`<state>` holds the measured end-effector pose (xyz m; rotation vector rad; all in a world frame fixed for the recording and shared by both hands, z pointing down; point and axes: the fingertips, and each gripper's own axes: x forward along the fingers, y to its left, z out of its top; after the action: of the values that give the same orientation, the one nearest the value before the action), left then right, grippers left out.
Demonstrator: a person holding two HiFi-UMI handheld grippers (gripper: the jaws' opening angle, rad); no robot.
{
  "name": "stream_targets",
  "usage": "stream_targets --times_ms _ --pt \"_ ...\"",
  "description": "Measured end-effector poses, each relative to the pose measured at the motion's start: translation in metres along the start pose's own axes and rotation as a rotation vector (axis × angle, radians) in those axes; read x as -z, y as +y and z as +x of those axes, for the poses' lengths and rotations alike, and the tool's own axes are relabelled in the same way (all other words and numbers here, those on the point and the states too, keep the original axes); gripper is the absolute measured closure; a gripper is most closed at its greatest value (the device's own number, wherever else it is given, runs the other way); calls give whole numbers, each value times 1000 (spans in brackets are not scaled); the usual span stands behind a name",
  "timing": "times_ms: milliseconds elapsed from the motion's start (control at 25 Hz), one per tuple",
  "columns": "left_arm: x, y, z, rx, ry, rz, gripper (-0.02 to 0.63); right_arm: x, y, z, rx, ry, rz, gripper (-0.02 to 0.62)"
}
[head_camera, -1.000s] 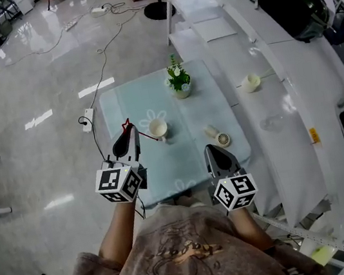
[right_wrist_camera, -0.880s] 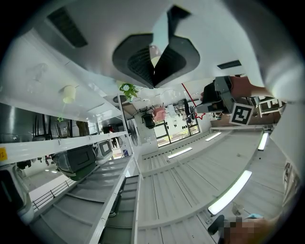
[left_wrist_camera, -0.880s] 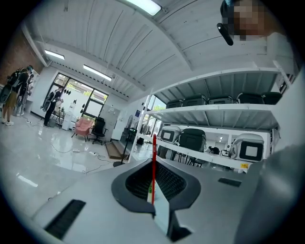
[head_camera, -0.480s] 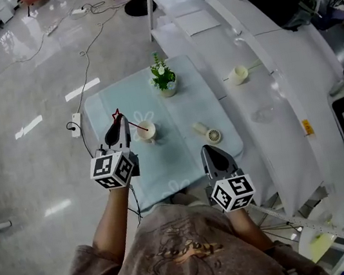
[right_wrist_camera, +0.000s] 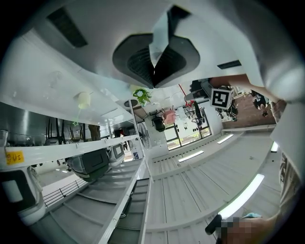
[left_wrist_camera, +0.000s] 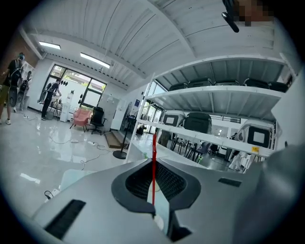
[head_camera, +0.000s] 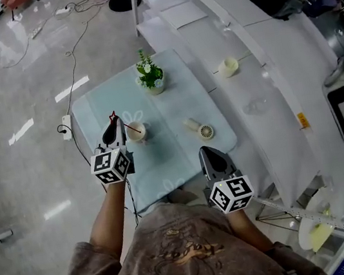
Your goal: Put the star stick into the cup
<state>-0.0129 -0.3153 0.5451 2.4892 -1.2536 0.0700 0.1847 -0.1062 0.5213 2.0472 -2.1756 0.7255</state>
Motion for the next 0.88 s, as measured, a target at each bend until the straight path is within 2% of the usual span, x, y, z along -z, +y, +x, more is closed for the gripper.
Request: stream_targets --times_ms 480,880 --pt "47 12 21 10 80 -28 574 8 -7 2 37 21 10 594" --pt "64 22 31 11 101 -93 574 13 -7 6 48 35 17 594"
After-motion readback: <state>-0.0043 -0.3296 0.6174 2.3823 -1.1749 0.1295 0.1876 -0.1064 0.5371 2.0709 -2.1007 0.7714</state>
